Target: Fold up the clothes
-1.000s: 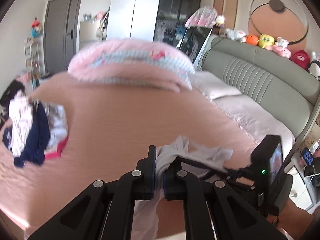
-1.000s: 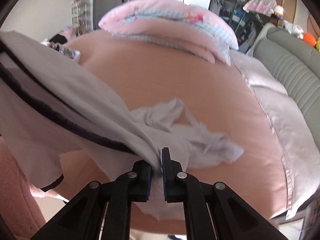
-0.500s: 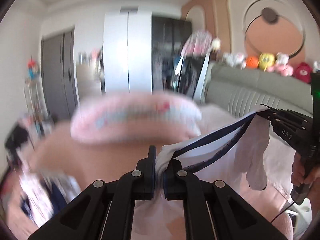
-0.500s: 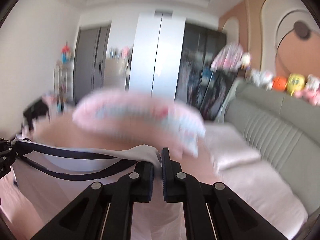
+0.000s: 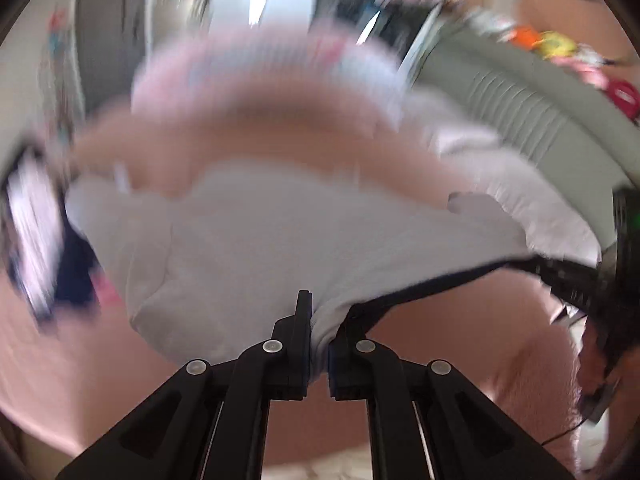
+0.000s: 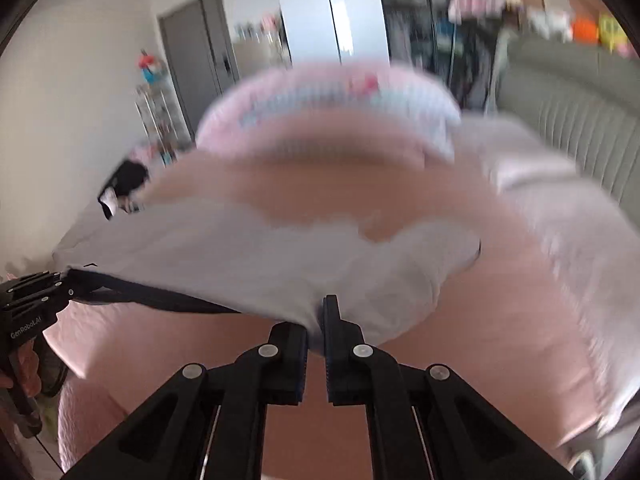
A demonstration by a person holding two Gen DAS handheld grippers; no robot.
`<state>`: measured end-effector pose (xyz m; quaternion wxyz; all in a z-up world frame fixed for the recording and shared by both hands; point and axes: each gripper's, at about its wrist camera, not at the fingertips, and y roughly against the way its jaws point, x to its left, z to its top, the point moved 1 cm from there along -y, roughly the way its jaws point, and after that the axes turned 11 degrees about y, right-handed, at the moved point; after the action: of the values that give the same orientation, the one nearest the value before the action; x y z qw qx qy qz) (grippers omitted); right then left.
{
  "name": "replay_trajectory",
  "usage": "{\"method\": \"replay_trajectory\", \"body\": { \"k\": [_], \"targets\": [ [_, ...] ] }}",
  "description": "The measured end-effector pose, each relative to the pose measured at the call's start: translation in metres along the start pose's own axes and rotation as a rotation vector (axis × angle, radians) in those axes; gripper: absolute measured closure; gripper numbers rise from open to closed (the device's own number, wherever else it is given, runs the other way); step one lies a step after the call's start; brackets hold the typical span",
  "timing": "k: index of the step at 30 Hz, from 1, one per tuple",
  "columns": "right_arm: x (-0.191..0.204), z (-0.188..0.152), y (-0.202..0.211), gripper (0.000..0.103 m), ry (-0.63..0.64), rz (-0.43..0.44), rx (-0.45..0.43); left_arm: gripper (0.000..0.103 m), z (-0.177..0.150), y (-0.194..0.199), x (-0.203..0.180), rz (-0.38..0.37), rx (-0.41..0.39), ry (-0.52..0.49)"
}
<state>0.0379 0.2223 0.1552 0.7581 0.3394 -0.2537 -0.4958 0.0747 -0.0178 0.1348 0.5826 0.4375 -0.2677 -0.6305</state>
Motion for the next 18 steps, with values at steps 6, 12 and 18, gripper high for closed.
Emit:
{"method": "replay_trajectory", "body": {
  "k": [6, 12, 18],
  "targets": [
    [0.016, -0.116, -0.112, 0.096, 0.013, 0.082, 0.393, 0.091, -0.063, -0.093, 0.048, -0.024, 0.313, 0.160],
    [0.002, -0.110, -0.090, 0.085, -0.007, 0.125, 0.333, 0.061, -0.074, -0.078, 0.063, -0.122, 0.333, 0.203],
    [0.005, -0.109, -0.055, 0.083, -0.093, 0.281, 0.269, 0.061, -0.072, -0.060, 0.093, -0.172, 0.223, 0.415]
  ]
}}
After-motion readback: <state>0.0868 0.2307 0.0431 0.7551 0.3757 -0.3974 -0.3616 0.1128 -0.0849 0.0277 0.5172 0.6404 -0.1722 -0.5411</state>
